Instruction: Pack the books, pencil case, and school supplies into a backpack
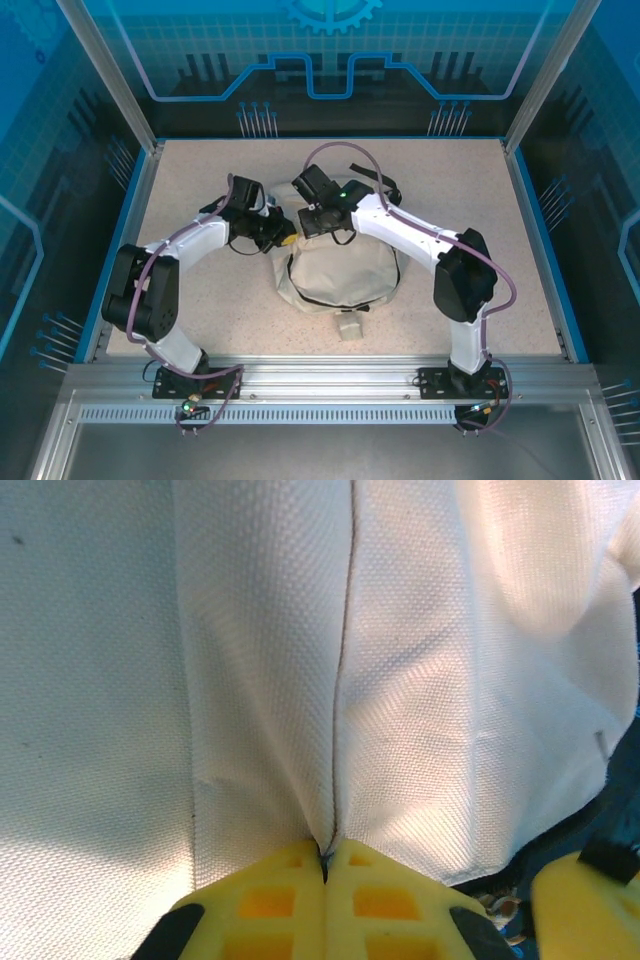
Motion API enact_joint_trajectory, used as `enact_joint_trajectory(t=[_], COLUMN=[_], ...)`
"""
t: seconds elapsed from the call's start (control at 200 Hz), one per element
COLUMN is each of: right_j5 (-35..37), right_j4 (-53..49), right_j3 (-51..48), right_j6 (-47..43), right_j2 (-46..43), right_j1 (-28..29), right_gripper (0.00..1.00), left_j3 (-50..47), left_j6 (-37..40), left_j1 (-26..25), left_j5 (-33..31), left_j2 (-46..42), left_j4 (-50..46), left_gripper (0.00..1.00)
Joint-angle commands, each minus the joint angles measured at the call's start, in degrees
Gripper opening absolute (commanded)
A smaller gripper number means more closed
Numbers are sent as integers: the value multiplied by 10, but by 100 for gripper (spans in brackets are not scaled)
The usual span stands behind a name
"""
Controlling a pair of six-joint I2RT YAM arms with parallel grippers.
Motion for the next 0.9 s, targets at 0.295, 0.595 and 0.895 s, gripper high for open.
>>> enact_joint_trajectory(t=[0.295,0.595,0.895], right_j5=[155,-33,-206], right_j4=[-88,0,38], right_j3=[-110,-93,-79], right_j6=[138,19,189], right_j2=[-78,-90,-78], right_j1=[-156,-134,-70], right_gripper=[0,4,43], left_j3=[-15,-15,-50], left_j6=[43,47,93], left_j1=[33,36,36], left_j5=[-99,-32,38], left_j2=[-36,-39,-82], left_j4=[-75,-31,23], left_gripper=[0,0,0])
